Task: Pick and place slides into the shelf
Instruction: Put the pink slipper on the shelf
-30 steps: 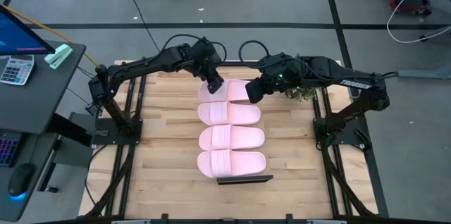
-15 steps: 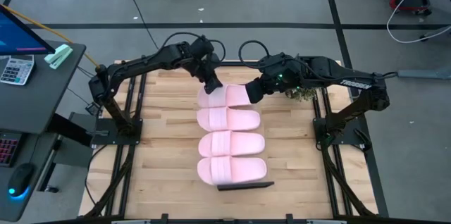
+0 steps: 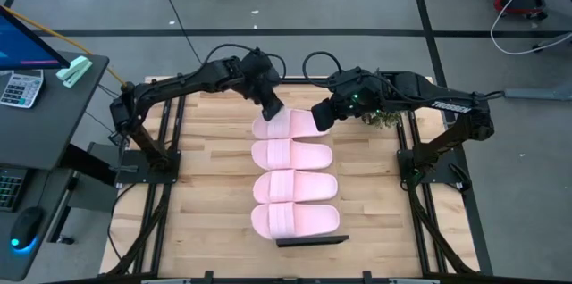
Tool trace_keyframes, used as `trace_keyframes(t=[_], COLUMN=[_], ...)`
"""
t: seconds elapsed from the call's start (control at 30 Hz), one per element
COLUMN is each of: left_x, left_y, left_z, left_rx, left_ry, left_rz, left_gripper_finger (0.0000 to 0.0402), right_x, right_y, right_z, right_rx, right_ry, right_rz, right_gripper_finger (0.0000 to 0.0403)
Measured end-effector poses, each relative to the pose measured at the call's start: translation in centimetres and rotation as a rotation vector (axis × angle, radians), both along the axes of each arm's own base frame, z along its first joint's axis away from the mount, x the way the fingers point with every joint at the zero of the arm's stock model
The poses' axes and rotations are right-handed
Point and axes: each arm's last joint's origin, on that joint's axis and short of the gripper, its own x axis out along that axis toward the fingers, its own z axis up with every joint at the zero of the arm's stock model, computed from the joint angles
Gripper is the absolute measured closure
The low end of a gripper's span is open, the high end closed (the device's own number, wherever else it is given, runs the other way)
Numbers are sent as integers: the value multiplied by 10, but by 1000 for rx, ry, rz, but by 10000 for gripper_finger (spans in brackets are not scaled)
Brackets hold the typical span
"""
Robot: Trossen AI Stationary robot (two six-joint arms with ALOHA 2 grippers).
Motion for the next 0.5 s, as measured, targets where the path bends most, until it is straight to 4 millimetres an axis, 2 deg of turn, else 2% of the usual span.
trace_keyframes(t=[0.13, 0.23, 0.4, 0.5], left_x=[-15, -25, -48, -58], left_y=[12, 17, 11, 5], left_z=[26, 41, 66, 72], left_rx=[83, 74, -118, -197], left_ry=[-26, -42, -25, 27], left_rz=[99, 129, 186, 211], left_gripper_finger=[352, 342, 324, 310], right_x=[0, 0, 0, -1], right_y=[0, -1, 0, -1], right_z=[0, 0, 0, 0], right_rx=[-9, -19, -30, -42], right_ry=[2, 4, 10, 18], right_rz=[-7, -5, 6, 17], right_gripper_finger=[374, 374, 374, 374])
